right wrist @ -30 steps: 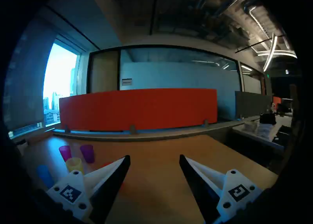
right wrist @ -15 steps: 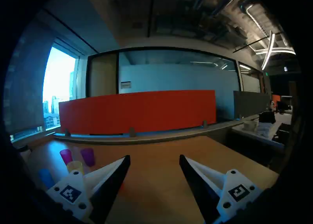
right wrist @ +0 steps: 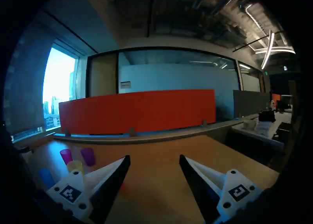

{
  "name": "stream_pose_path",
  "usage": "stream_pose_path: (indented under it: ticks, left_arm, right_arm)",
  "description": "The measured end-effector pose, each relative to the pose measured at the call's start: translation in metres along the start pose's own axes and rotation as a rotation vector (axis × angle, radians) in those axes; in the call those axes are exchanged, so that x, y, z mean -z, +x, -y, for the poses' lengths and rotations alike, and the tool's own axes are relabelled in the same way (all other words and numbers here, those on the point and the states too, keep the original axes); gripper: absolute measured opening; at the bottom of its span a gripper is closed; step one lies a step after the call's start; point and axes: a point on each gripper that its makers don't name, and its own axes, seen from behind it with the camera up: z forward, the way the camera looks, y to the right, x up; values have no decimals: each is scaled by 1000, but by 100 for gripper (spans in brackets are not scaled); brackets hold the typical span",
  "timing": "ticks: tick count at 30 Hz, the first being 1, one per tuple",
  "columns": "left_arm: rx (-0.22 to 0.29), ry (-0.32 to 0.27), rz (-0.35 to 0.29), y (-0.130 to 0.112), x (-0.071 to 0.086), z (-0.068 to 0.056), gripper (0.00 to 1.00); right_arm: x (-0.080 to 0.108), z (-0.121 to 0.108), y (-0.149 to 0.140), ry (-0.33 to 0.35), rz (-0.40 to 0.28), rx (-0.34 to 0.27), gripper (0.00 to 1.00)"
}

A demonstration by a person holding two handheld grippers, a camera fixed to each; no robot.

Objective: Pour water

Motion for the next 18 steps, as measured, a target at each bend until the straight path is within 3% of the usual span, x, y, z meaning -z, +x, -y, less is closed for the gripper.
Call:
stream_pose_path:
  ticks: [6, 18]
  left_arm:
    - [0, 0, 0, -1, 0, 0, 93]
    - [-1, 0, 0, 0, 0, 0, 93]
  right_arm:
    - [4, 4, 1, 20, -19, -3, 97]
    - [8, 15, 4, 48, -72, 71, 97]
